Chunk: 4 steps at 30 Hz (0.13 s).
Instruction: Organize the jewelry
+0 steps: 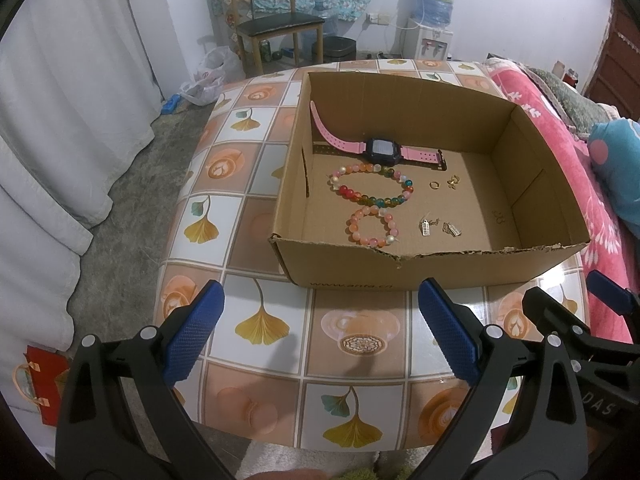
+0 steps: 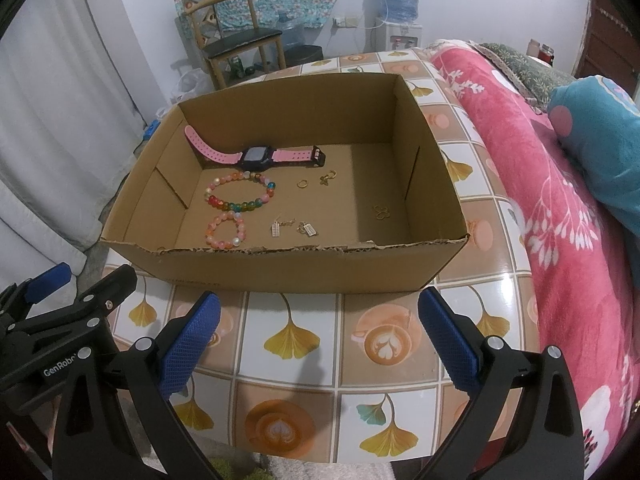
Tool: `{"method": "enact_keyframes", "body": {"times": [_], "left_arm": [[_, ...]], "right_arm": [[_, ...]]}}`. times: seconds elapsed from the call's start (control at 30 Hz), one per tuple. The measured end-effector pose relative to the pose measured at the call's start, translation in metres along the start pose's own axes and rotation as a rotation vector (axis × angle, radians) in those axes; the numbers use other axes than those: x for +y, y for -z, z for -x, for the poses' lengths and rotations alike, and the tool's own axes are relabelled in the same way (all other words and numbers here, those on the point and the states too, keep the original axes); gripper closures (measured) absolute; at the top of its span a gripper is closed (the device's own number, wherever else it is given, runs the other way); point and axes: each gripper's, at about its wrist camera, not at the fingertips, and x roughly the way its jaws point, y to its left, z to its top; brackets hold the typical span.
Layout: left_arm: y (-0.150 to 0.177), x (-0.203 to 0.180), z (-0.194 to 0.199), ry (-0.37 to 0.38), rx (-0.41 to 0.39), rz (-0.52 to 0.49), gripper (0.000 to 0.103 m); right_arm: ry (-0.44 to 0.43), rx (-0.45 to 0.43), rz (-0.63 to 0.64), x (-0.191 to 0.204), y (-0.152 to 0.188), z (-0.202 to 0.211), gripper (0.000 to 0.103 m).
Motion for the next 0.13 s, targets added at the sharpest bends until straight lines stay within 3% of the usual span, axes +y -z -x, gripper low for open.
{"method": "enact_keyframes", "body": {"times": [0.13], "left_arm": [[0.0000,-0.0001,-0.0001,0.001,0.003,-0.001,0.009]], "right_arm": [[-0.001,0.002,0.002,0.0000,0.0008,-0.0004,0.007]]}}
